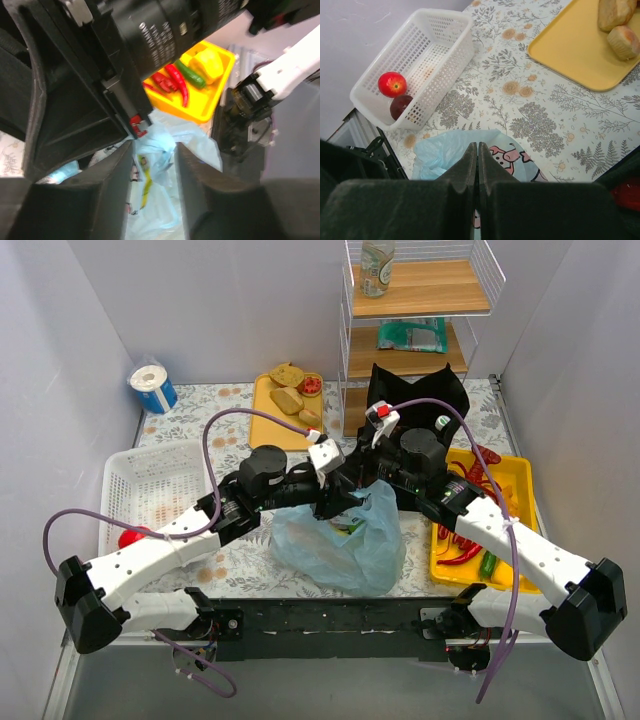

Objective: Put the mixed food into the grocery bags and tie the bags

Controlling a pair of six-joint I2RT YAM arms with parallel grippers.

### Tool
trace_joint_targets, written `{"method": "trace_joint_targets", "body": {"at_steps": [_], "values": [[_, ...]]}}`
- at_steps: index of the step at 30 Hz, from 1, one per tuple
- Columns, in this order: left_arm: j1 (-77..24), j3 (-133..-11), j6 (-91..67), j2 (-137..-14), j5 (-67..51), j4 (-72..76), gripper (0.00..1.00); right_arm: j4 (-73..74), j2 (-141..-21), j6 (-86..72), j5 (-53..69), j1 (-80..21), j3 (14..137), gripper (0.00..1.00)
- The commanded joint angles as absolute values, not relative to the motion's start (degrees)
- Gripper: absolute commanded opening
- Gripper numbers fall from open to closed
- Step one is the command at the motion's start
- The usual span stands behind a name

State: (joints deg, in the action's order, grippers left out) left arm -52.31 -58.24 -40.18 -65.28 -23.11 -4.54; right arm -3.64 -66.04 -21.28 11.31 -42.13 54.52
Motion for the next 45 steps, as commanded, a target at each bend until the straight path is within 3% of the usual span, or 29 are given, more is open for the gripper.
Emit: {"method": "trace_joint_targets", "body": {"at_steps": [1,3,21,36,45], "values": [[-52.5,-58.4,-40.3,-66.4,-20.0,-3.8,0.13,-3.5,-63.5,-21.4,8.9,-42.3,54.3,0.01],[-52.5,-58.2,-40.3,-65.8,-18.5,-3.1,0.00,-2.5,-62.5,-20.8,8.1,-42.1,54.1,0.01],[-51.6,-57.5,-41.4,-64.7,-7.6,-2.5,0.00,1.5,-50.9,-20.8,3.1,-41.7,48.2,0.01],[-48.3,-59.6,-43.9,-69.7,-8.3,-4.7,0.00,-2.7,-45.5,-18.0,8.1,-41.9,46.6,0.01],[-46.8,-60.4,-45.4,-71.4,-9.1,-4.1,0.00,-4.8,-49.5,-15.4,17.0,-45.5,45.9,0.01]]}}
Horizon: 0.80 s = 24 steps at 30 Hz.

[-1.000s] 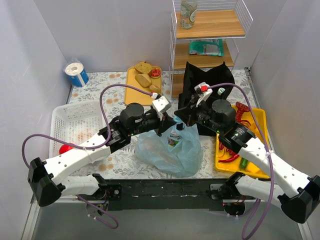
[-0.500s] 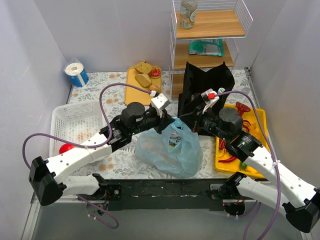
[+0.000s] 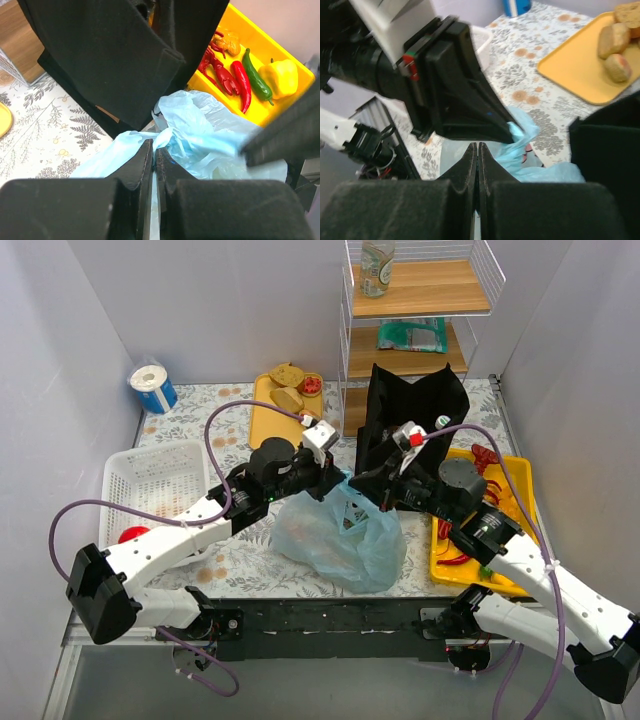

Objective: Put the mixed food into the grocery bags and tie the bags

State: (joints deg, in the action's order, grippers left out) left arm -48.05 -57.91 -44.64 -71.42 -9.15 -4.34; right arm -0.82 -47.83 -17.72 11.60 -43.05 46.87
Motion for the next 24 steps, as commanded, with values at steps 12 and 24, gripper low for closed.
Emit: {"method": "trace_joint_targets", "body": {"at_steps": [12,24], "values": [[-45.3,-59.9,-46.5,-71.4,-10.5,-4.0,0.00,2.5,-53.7,-10.5,11.5,-51.4,40.9,0.01],[-45.0,-58.9,-41.8,-68.3,-20.6,-7.1,0.22,-1.6,-49.8,-2.9,9.1,-51.6,35.5,0.01]]}}
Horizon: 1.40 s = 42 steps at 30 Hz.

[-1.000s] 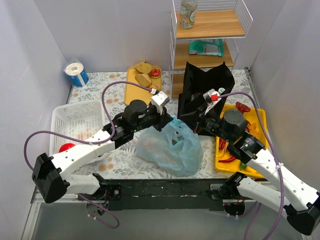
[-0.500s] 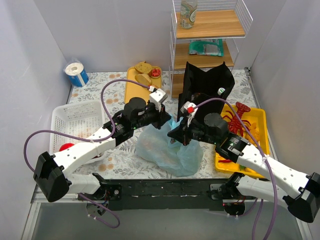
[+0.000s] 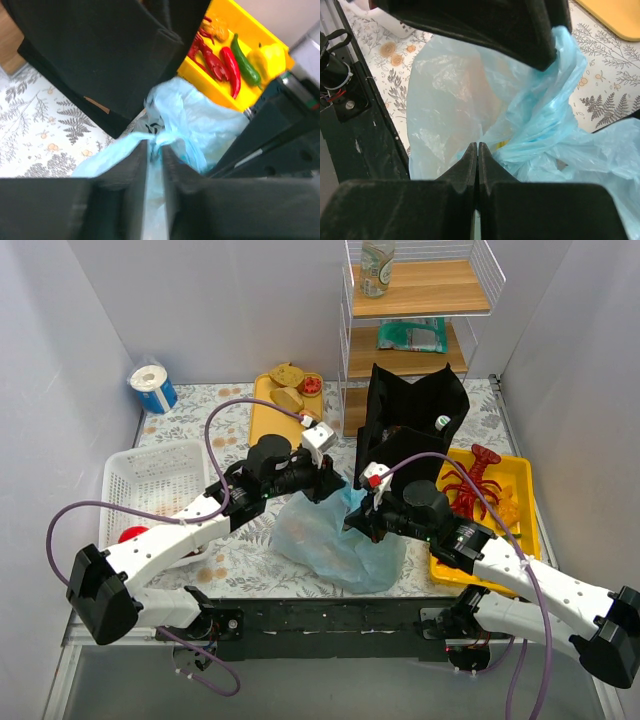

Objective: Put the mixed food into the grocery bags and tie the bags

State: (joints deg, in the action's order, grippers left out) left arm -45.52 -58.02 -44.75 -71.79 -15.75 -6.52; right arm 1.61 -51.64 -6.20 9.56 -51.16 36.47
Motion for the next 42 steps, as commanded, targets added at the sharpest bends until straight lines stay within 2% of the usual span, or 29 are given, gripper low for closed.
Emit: {"method": "trace_joint_targets", "body": {"at_steps": [1,3,4,7,14,21,26,28,30,31,37,38,41,42], "values": [[-45.0,-58.8,-40.9,-68.0,-21.3,-7.4,0.38,-1.8,-49.7,-2.8,9.2,-51.7,35.3,0.01],[-44.6,-59.0,-39.7,-67.1,-24.4,-8.2,0.49,-2.3,-49.4,-2.7,9.2,-51.6,35.2,0.01],[-44.4,-59.4,-39.1,-66.9,-25.4,-8.4,0.59,-2.4,-49.3,-2.7,9.4,-51.6,35.1,0.01],[-43.6,-60.2,-39.0,-67.3,-28.6,-9.4,0.75,-2.5,-49.5,-2.8,9.8,-51.7,35.1,0.01],[-43.2,-65.0,-38.3,-75.8,-29.3,-13.7,0.83,-3.7,-49.9,-2.7,10.7,-51.7,34.6,0.01],[-43.2,-68.6,-37.2,-82.5,-32.3,-17.0,0.84,-3.9,-49.9,-2.6,10.7,-51.7,34.7,0.01],[-43.1,-68.4,-36.8,-82.8,-35.3,-18.8,0.84,-3.9,-49.5,-2.5,9.8,-51.7,34.2,0.01],[-43.1,-67.7,-36.7,-82.7,-35.9,-19.2,0.80,-4.0,-49.3,-2.6,9.3,-51.7,34.0,0.01],[-43.1,-67.0,-36.7,-82.6,-36.8,-19.5,0.69,-4.0,-49.2,-2.7,9.0,-51.7,33.9,0.01],[-43.1,-66.6,-36.7,-82.6,-38.0,-19.5,0.58,-4.1,-49.2,-2.7,8.9,-51.8,33.7,0.01],[-43.1,-65.0,-37.0,-82.4,-41.7,-19.7,0.38,-4.2,-50.1,-2.8,8.9,-51.7,33.5,0.01],[-43.2,-65.0,-37.0,-82.2,-42.4,-19.7,0.29,-4.2,-50.2,-2.8,8.9,-51.8,33.5,0.01],[-43.1,-64.2,-36.8,-81.8,-44.7,-19.5,0.16,-4.3,-50.2,-2.9,8.6,-51.7,33.4,0.01],[-43.2,-63.7,-36.5,-81.7,-45.2,-19.4,0.06,-4.2,-50.3,-2.8,8.5,-51.7,33.3,0.01]]}}
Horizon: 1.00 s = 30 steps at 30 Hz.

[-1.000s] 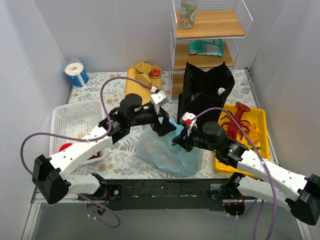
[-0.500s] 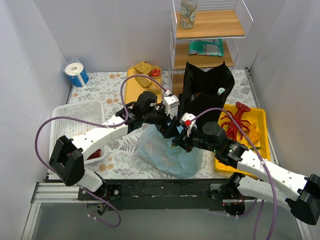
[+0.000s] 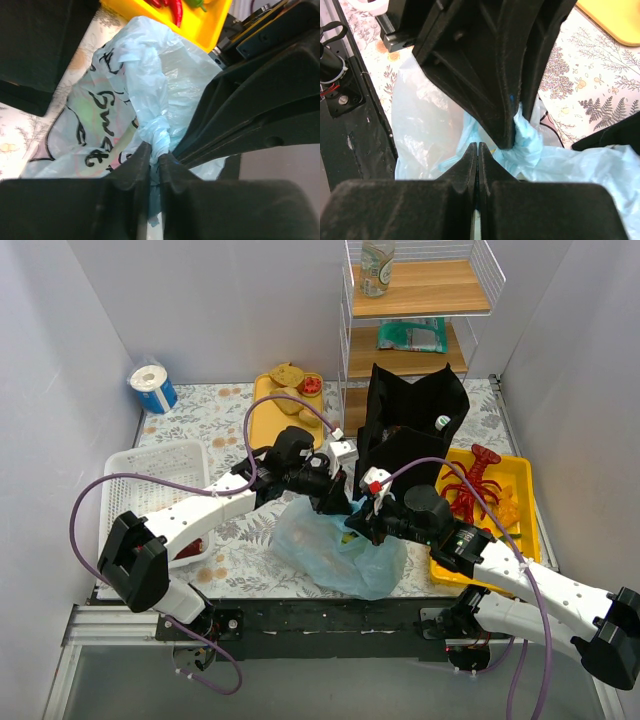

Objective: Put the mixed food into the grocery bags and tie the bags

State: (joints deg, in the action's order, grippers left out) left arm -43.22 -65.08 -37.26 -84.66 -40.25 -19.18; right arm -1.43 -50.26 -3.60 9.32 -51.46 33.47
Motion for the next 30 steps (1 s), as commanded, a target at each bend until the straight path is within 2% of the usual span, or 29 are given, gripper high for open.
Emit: {"method": "trace_joint_targets", "body": {"at_steps": [1,4,5,7,8,10,11,14,18,30], "values": [[-43.2,-63.5,-36.4,-81.5,-45.5,-19.4,0.00,-4.1,-50.2,-2.9,8.4,-51.7,33.4,0.01],[-43.1,-62.2,-35.9,-80.1,-43.5,-18.6,0.00,-2.6,-49.8,-3.6,9.0,-51.7,34.4,0.02],[-43.1,-61.8,-36.0,-78.8,-42.4,-17.8,0.00,-0.6,-49.5,-3.7,9.3,-51.7,35.1,0.20],[-42.9,-60.8,-36.9,-77.7,-38.9,-16.8,0.00,1.7,-48.2,-3.9,10.6,-51.7,37.2,0.42],[-42.7,-60.7,-37.3,-77.1,-38.3,-16.3,0.00,3.0,-47.5,-3.9,10.9,-51.7,38.0,0.58],[-41.7,-60.9,-38.9,-76.8,-38.3,-16.0,0.00,6.1,-44.8,-2.9,10.5,-51.7,40.2,0.66],[-41.1,-61.1,-39.6,-76.7,-38.9,-16.0,0.00,6.8,-43.8,-2.4,9.8,-51.7,40.8,0.74],[-39.1,-61.2,-42.2,-76.7,-43.1,-15.0,0.00,9.5,-40.7,-0.2,7.0,-51.7,41.7,0.82],[-37.5,-61.8,-44.6,-77.1,-47.2,-14.8,0.00,11.1,-40.9,7.5,4.3,-51.7,41.4,0.84],[-34.8,-62.3,-48.9,-76.5,-51.8,-15.5,0.00,0.5,-42.5,25.1,5.7,-52.0,37.4,0.89]]}}
